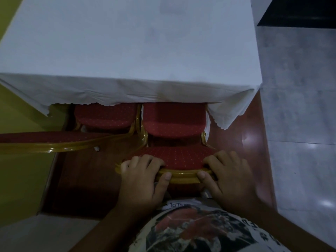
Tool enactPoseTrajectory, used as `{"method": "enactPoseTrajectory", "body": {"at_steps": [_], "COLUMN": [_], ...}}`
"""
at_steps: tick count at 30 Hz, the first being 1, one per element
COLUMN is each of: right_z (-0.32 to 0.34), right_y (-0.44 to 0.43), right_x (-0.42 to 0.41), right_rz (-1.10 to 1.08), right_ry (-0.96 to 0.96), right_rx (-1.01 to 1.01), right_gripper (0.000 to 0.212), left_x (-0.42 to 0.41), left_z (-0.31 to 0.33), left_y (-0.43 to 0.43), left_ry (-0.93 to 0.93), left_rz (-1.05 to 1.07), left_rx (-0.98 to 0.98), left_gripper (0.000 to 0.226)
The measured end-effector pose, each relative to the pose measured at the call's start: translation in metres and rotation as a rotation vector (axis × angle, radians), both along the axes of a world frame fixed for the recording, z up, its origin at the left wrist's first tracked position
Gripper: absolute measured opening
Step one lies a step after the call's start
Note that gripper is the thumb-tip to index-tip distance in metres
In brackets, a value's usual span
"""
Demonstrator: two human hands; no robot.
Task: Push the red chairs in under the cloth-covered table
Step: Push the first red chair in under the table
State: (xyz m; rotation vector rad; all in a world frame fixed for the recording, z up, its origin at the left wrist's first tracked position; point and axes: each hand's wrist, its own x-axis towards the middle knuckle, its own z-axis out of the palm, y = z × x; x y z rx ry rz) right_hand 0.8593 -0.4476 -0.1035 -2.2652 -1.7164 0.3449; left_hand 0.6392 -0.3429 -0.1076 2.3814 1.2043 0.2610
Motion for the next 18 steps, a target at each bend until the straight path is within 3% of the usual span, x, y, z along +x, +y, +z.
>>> {"method": "enactPoseTrajectory", "body": {"at_steps": [18], "right_z": [0.0018], "right_y": [0.0083], "right_x": [0.0002], "right_rz": [-0.028], "right_ry": [0.043], "right_rx": [-0.022], "right_gripper": [0.046], "left_x": [0.0033], "left_z": [0.0050], "left_y": [0.0044], "left_ry": [-0.035], "left_rz": [0.029], "left_rx": [-0.024], "left_gripper": [0.053]}}
